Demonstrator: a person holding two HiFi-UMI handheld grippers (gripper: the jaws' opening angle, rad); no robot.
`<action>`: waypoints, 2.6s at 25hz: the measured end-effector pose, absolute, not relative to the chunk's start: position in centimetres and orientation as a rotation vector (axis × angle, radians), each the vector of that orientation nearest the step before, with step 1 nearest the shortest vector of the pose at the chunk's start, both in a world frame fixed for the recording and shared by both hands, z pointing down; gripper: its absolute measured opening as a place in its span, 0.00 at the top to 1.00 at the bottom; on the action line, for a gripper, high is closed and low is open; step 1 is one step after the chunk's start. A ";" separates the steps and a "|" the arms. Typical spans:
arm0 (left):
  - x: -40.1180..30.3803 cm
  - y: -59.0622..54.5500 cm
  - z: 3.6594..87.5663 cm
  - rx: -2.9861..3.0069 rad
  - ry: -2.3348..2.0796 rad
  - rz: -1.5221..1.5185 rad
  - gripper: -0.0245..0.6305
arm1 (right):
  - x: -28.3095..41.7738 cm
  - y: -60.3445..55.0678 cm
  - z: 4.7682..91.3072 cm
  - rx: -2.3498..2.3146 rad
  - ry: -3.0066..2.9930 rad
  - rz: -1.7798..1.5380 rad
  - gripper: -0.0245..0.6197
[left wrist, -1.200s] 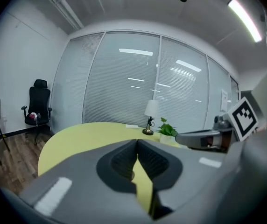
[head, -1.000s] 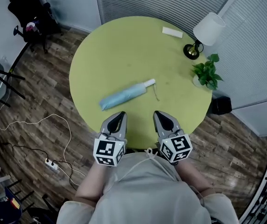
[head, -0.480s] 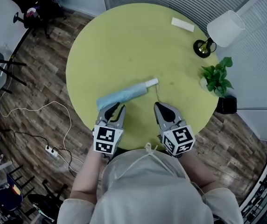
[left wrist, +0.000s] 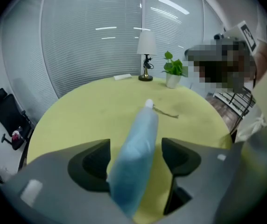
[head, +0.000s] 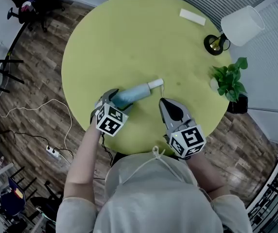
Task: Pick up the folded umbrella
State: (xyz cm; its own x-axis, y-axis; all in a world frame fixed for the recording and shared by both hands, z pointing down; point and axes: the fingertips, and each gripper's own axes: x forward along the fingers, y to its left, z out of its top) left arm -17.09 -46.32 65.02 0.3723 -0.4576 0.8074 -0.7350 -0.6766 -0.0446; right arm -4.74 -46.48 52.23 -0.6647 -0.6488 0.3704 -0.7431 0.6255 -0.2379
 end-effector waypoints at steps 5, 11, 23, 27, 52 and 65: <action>-15.9 -47.4 67.9 2.309 -0.943 1.352 0.41 | -4.4 -47.5 52.9 1.152 -2.576 0.564 0.96; -15.0 -47.8 70.9 2.276 -0.784 1.520 0.42 | -4.1 -48.0 54.0 1.156 -2.533 0.601 0.96; -14.5 -47.9 72.6 2.218 -0.566 1.596 0.43 | -3.9 -48.7 54.8 1.178 -2.506 0.625 0.96; -14.5 -47.5 72.4 2.223 -0.588 1.586 0.45 | -3.8 -48.1 54.2 1.192 -2.498 0.603 0.96; -13.8 -44.5 59.5 2.433 -0.946 1.297 0.56 | -2.8 -41.2 48.6 1.343 -2.468 0.436 0.96; -15.2 -43.9 42.8 2.607 -1.512 0.336 0.56 | -4.3 -41.4 46.0 1.341 -2.497 0.360 0.96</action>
State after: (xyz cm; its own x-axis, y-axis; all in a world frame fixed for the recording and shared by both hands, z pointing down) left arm -15.17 -43.86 42.83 0.4797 -0.8428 0.2441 -0.8668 -0.4983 -0.0169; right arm -4.33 -41.43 46.00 -0.5277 -0.7687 0.3615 -0.8396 0.5367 -0.0842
